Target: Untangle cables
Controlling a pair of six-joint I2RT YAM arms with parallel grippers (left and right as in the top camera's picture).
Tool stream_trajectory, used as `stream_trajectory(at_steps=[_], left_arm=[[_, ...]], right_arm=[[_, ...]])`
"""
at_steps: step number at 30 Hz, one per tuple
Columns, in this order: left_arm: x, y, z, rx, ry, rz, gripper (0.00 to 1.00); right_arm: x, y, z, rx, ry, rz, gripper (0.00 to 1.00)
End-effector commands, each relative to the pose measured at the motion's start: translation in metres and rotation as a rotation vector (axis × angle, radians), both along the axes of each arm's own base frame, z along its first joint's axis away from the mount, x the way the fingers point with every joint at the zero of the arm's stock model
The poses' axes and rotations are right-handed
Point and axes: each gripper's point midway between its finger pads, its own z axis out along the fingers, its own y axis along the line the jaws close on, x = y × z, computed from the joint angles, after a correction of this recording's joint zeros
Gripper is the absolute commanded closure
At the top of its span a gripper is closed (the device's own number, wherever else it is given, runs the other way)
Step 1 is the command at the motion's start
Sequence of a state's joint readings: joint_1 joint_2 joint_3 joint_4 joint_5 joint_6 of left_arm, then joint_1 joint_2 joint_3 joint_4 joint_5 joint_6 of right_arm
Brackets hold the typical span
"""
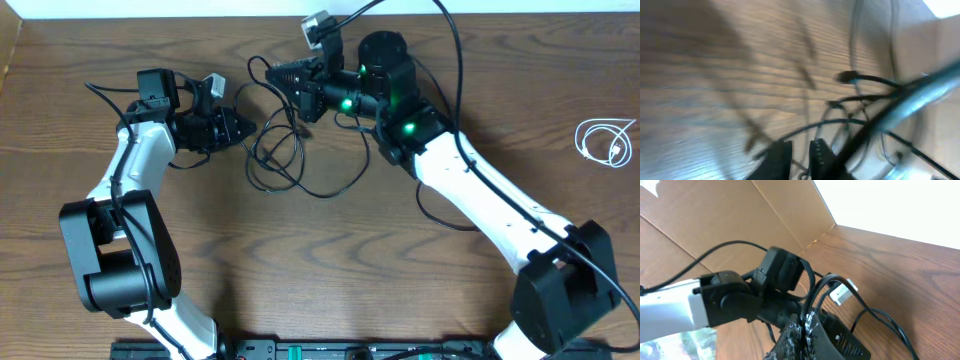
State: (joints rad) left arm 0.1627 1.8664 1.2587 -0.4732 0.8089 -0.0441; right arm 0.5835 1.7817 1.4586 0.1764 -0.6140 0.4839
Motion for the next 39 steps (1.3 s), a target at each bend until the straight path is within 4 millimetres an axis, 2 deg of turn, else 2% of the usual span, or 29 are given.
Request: stream_trajectory(at_steps=[1, 4, 8, 13, 15, 22, 25, 28, 31, 34, 36, 39], left_arm=[[-0.001, 0.033, -0.029, 0.150, 0.142, 0.201, 0.86], [-0.005, 0.055, -0.041, 0.242, 0.219, 0.328, 0.86], [-0.014, 0.077, -0.050, 0.339, 0.285, 0.440, 0.86], [-0.016, 0.080, -0.051, 0.357, 0.296, 0.453, 0.86], [-0.016, 0.081, -0.052, 0.361, 0.296, 0.455, 0.86], [-0.016, 0.080, -0.052, 0.360, 0.296, 0.454, 0.85], [-0.016, 0.080, -0.052, 0.360, 0.296, 0.454, 0.85], [-0.016, 0.080, -0.052, 0.360, 0.296, 0.454, 0.84], [-0.016, 0.079, -0.051, 0.350, 0.296, 0.449, 0.64], [-0.017, 0.078, -0.051, 0.347, 0.299, 0.445, 0.49], [-0.015, 0.071, -0.049, 0.324, 0.278, 0.397, 0.34], [-0.009, 0.042, -0.037, 0.218, 0.172, 0.204, 0.30]], right_arm=[[-0.013, -0.023, 0.060, 0.057, -0.133, -0.014, 0.99], [-0.020, -0.036, 0.084, 0.074, -0.186, -0.026, 0.99], [-0.037, -0.063, 0.122, 0.089, -0.280, -0.041, 0.99], [-0.059, -0.095, 0.151, 0.051, -0.387, -0.078, 0.99], [-0.072, -0.120, 0.166, 0.031, -0.422, -0.119, 0.99], [-0.075, -0.180, 0.185, -0.004, -0.427, -0.305, 0.99], [-0.074, -0.193, 0.178, -0.031, -0.384, -0.336, 0.99], [-0.070, -0.194, 0.161, -0.063, -0.319, -0.340, 0.99], [-0.058, -0.189, 0.132, -0.109, -0.220, -0.329, 0.99], [-0.045, -0.185, 0.104, -0.150, -0.130, -0.319, 0.99], [-0.038, -0.183, 0.088, -0.172, -0.083, -0.313, 0.99], [-0.029, -0.179, 0.062, -0.207, -0.006, -0.302, 0.96]])
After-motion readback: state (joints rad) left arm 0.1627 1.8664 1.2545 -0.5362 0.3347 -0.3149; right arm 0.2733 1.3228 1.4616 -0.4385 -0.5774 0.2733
